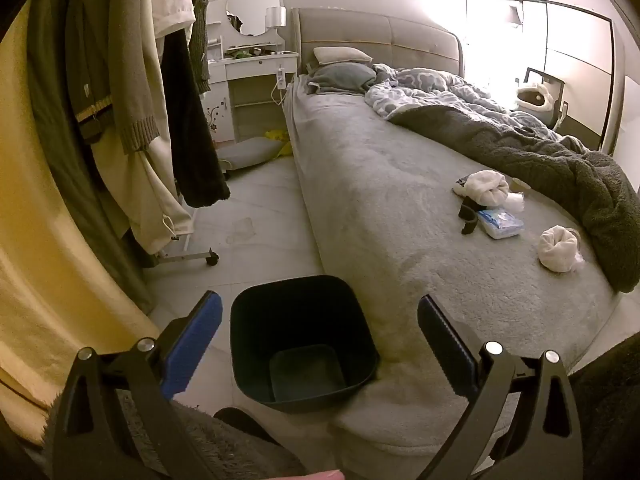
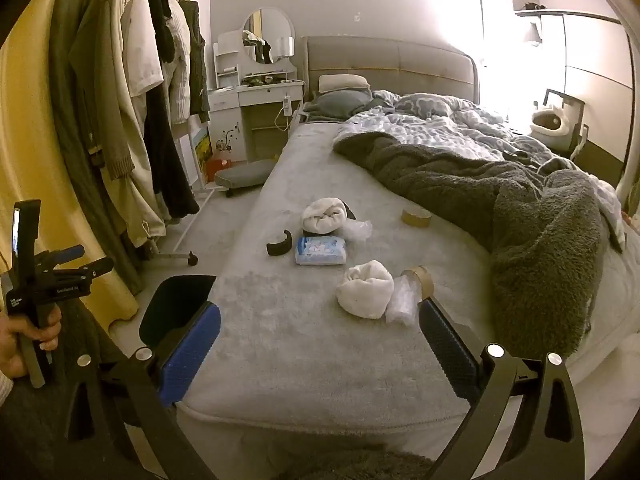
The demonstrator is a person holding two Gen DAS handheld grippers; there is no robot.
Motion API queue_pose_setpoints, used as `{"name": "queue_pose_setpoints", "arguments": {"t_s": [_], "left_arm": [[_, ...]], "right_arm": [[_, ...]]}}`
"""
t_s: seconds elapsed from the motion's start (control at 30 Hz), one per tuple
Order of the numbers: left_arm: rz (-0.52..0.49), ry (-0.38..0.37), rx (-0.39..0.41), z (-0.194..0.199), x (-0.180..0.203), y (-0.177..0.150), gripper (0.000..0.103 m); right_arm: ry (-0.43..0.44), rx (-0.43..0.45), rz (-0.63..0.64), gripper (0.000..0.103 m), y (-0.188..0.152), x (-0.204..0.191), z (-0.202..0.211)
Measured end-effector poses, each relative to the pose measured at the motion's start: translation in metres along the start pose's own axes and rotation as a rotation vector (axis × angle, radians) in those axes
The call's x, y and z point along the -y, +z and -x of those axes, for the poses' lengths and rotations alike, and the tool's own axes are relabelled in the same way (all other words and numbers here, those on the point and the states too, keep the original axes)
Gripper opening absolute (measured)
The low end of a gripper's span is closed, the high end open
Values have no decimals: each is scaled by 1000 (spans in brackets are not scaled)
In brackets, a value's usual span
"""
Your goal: Collect trash
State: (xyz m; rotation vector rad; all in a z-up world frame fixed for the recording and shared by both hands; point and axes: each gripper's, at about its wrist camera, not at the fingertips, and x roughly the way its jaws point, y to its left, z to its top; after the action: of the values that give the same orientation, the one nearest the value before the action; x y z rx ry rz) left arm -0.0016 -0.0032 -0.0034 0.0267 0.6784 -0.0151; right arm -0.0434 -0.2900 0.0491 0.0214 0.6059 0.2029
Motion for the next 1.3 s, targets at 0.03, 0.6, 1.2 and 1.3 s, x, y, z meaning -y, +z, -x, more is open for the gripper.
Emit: {"name": "queue_pose_setpoints", "arguments": {"t_s": [0.03, 0.6, 1.2, 1.3], "left_arm": [[-1, 0, 0, 0, 0, 0, 100], [7, -16, -8, -1, 4, 1, 100], [6, -17, -9, 0, 3, 1, 100], [8, -17, -10, -1, 3, 1, 100]], "right_arm": [[0, 0, 0, 100, 0, 0, 0], [-5, 3, 6, 100, 0, -1, 0], [-9, 6, 12, 100, 0, -2, 0], [-9, 7, 13, 100, 0, -2, 0]]}}
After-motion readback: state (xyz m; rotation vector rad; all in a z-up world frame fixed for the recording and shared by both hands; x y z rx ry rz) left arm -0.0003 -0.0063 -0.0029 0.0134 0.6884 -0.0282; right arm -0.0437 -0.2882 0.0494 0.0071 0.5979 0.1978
